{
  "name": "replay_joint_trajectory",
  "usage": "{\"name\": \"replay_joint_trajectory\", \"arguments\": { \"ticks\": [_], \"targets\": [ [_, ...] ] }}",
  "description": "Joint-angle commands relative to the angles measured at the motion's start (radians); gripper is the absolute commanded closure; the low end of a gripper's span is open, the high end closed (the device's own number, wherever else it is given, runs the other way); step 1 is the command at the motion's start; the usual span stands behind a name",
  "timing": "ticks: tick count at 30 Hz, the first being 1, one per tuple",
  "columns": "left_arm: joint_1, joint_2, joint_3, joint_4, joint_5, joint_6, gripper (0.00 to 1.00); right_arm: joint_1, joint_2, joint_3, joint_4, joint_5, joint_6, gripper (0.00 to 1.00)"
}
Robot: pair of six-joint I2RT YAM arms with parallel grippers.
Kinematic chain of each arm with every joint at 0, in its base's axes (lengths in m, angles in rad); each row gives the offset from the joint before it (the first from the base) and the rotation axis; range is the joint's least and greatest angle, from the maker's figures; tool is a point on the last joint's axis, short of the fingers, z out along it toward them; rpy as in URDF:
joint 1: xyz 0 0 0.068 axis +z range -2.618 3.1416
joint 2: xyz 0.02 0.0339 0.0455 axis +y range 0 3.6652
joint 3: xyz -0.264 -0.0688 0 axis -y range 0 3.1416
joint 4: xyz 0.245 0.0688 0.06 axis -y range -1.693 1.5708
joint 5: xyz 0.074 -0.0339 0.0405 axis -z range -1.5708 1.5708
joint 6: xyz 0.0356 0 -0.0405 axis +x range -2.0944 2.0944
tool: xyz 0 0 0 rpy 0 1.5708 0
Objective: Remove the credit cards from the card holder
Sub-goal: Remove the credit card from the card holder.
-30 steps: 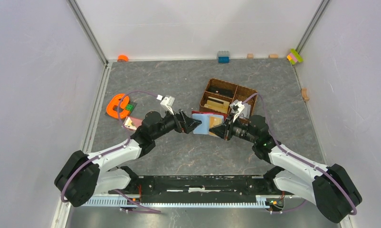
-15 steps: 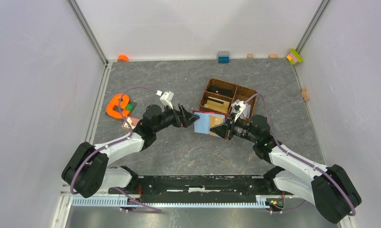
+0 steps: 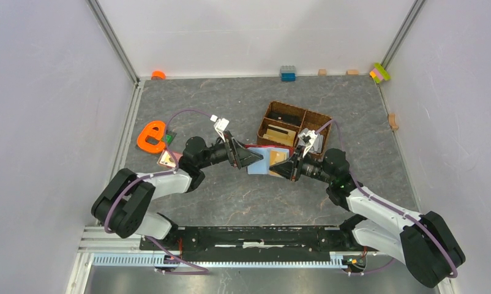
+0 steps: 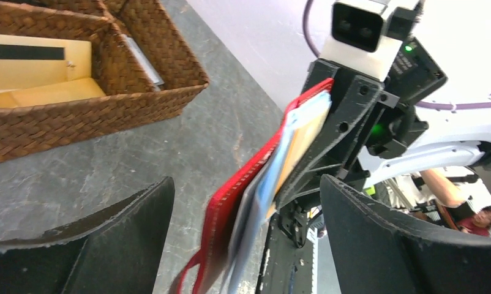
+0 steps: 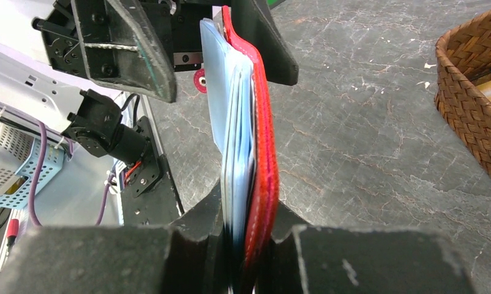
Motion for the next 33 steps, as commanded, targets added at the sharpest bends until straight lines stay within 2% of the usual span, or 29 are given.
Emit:
{"name": "replay_joint_trajectory", "arguments": {
  "ticks": [1,4,9,10,12,17,19,20,22,27,29,33],
  "targets": [
    [-0.001,0.020,0.014,0.170,0.100,-0.091,0.10,-0.013,-0.018,-0.006,0.072,-0.014,0.010,1.00],
    [-0.006,0.035,0.019,0.190,0.112,-0.108,0.18,-0.016,-0.012,-0.007,0.079,-0.018,0.014,1.00],
    [-0.023,0.027,0.039,0.079,0.075,-0.059,0.18,-0.017,0.009,-0.010,0.108,-0.038,0.029,1.00],
    [-0.023,0.024,0.044,0.055,0.069,-0.051,0.20,-0.017,0.015,-0.012,0.117,-0.045,0.034,1.00],
    [-0.023,0.016,0.049,0.023,0.058,-0.040,0.31,-0.017,0.029,-0.012,0.135,-0.059,0.041,1.00],
    [-0.025,-0.011,0.043,-0.010,0.030,-0.037,0.81,-0.017,0.041,-0.013,0.139,-0.057,0.042,0.99],
    [-0.025,-0.015,0.040,-0.011,0.020,-0.042,0.94,-0.017,0.040,-0.011,0.124,-0.045,0.031,0.97],
    [-0.025,-0.019,0.038,-0.015,0.013,-0.046,0.97,-0.017,0.039,-0.009,0.113,-0.039,0.025,0.95],
    [-0.025,-0.031,0.034,-0.029,-0.003,-0.050,0.98,-0.018,0.039,-0.008,0.095,-0.024,0.014,0.89],
    [-0.025,-0.081,0.021,-0.098,-0.067,-0.035,0.98,-0.020,0.040,-0.007,0.070,0.000,-0.002,0.63],
    [-0.025,-0.097,0.018,-0.128,-0.090,-0.026,0.98,-0.024,0.040,-0.006,0.063,0.007,-0.006,0.56],
    [-0.023,-0.116,0.015,-0.171,-0.124,-0.018,0.98,-0.039,0.024,-0.013,0.058,0.018,-0.003,0.54]
  ]
}}
